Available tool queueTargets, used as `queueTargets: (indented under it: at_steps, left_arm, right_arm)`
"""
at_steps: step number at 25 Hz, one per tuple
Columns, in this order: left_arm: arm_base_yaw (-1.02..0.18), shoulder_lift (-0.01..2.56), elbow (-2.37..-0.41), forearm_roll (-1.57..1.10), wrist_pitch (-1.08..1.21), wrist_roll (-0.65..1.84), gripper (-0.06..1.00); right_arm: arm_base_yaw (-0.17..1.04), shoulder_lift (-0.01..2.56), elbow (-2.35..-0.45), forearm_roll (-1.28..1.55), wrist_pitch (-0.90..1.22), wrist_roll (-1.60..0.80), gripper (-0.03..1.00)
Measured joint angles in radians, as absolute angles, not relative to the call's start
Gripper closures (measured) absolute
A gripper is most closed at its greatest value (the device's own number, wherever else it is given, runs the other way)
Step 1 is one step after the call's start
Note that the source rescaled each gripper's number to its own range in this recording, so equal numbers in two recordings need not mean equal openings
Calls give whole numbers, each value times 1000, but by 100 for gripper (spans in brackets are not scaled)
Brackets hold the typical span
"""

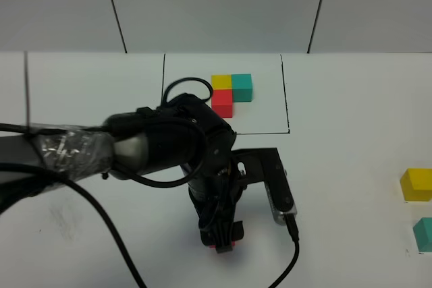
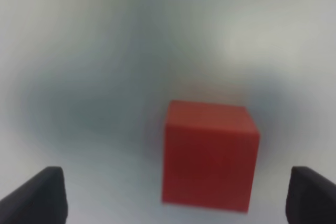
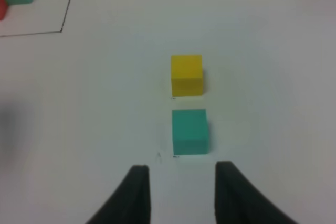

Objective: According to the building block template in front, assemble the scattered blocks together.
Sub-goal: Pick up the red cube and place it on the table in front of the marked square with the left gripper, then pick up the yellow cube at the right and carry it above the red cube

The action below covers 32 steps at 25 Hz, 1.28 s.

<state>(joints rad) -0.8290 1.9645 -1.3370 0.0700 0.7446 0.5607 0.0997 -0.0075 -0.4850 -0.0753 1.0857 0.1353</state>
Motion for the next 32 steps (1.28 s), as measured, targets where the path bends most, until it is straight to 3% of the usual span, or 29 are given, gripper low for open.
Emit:
queueTargets:
  at_steps: [6, 13, 19, 26, 32]
  left_arm:
    - [-780, 1737, -1337, 221, 826, 342, -4]
    - [-509, 1476, -1336, 309, 1000, 126, 12]
    - [-323, 1228, -1239, 291, 1129, 118, 16]
    - [-281, 834, -1080, 274, 1131, 129, 18]
    - [-281, 473, -1059, 271, 1143, 118, 18]
  right_arm:
    - [100, -8, -485, -75, 1086, 135, 97]
    - [100, -8, -485, -75, 1086, 135, 97]
    - [100, -8, -485, -75, 1086, 135, 97]
    - [100, -8, -485, -75, 1086, 135, 97]
    - [100, -8, -485, -75, 1086, 135, 97]
